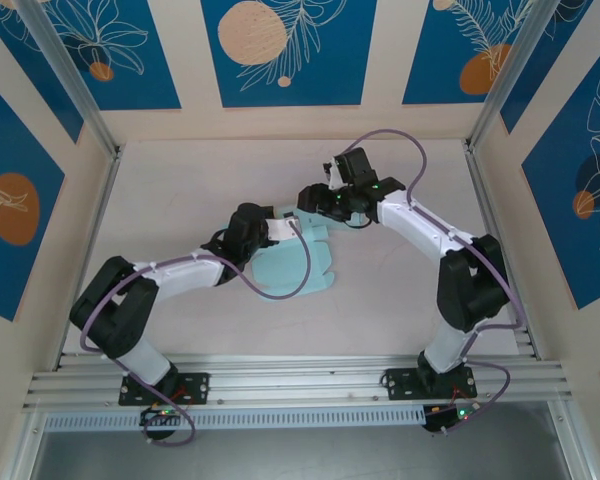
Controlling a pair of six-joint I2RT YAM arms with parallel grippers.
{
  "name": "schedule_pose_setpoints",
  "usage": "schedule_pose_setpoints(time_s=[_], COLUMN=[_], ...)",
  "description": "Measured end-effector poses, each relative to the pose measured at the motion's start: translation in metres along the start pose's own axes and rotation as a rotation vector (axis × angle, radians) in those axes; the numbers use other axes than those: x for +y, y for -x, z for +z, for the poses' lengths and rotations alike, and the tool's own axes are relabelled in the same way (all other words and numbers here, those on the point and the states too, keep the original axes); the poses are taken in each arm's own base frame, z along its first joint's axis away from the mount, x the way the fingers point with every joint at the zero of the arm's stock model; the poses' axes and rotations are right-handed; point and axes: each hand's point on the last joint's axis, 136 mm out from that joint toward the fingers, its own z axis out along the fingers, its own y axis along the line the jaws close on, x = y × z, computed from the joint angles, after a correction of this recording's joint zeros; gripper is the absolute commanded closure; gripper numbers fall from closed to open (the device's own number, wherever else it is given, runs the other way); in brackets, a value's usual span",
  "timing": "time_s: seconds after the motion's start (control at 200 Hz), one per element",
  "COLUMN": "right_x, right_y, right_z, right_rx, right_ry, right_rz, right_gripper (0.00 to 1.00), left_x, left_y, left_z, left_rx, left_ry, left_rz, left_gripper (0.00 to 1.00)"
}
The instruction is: Fold the paper box
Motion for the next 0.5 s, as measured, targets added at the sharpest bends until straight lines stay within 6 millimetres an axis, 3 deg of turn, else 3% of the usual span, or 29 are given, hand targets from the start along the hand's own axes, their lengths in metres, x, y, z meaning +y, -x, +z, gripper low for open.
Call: schedule_pose_setpoints(time_s=[0.225,0.375,0.5], right_x=[-0.002,-0.001,-0.002], right_y=[-0.004,-0.001,-0.002], right_z=[0.025,0.035,0.043], right_rx=[0.038,0.043,0.053], right_ry=[0.032,0.038,0.033], right_rz=[0.026,0.045,0.058], right_gripper=[0.41,0.59,0.6], left_x=[-0.005,-0.008,-0.013], left_y=[-0.001,0.0,-0.004], left_z=[0.002,0.003,0.005], left_rx=[0.003,-0.006,0.006], left_ry=[-0.007,0.011,0.048], left_rz=[0.014,0.04,0.081], left_gripper=[1.0,1.0,1.0])
